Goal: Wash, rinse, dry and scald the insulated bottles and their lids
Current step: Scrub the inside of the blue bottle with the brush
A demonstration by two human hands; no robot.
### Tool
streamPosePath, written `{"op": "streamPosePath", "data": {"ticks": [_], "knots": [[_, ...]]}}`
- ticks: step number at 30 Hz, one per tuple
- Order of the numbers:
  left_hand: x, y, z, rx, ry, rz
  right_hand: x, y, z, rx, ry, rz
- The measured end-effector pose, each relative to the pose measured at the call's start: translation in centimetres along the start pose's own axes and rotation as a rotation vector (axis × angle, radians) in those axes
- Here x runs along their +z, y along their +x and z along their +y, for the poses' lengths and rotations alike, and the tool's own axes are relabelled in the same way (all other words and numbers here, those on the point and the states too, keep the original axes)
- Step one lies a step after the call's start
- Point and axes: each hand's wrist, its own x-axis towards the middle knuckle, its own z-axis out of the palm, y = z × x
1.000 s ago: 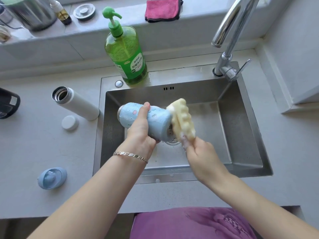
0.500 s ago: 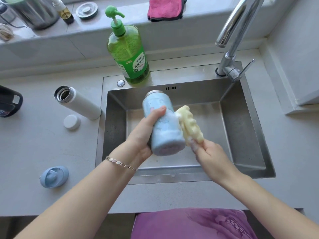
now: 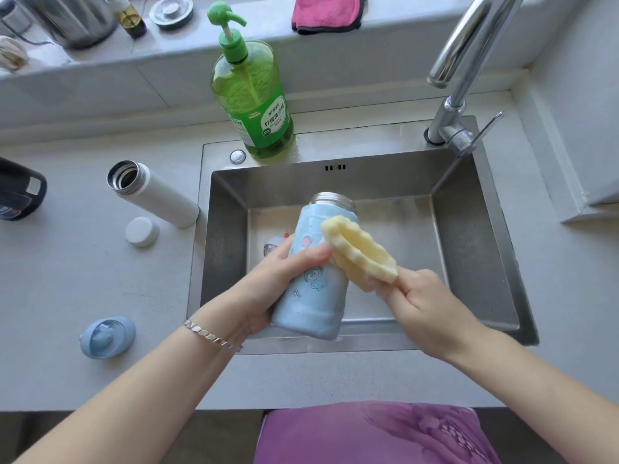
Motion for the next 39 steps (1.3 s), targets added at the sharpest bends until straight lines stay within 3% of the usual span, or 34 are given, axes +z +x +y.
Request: {"op": "streamPosePath", "data": {"ticks": [4, 8, 12, 17, 21, 24, 28, 32, 36, 39], "knots": [[0.7, 0.1, -0.7, 0.032, 0.061, 0.068, -0.4, 1.3, -0.3, 0.078, 0.068, 0.077], [0.5, 0.2, -1.1, 0.097, 0.153, 0.151, 0.3, 0.5, -0.8, -0.004, -0.090, -0.016], [0.4, -0.6, -1.0, 0.132, 0.391, 0.230, -1.7, 1.3, -0.7, 0.120, -0.028, 0.080], [1.4, -1.1, -1.0, 0.181, 0.841, 0.310, -1.8, 1.3, -1.9, -0.010, -0.296, -0.005], [0.9, -1.3, -0.9, 0.221, 0.915, 0.415, -2.6, 1.0, -1.4, 0.007, -0.415, -0.048], [1.3, -1.1, -1.4, 0.216, 0.901, 0.406, -2.4, 0.9, -1.5, 0.008, -0.454, -0.056], [1.9, -1.3, -2.1, 0.245, 1.136, 0.437, -2.5, 1.5, -2.1, 0.005, -0.510, -0.058], [0.5, -1.3, -1.3, 0.231, 0.959, 0.519, -2.6, 0.8, -2.1, 0.042, -0.512, -0.056], [1.6, -1.5, -1.6, 0.289, 1.206, 0.425, -2.7, 2.2, -2.9, 0.041, -0.520, -0.047], [0.7, -1.4, -1.6, 0.433, 1.341, 0.476, -3.2, 1.9, -3.3, 0.044, -0.508, -0.083]]}}
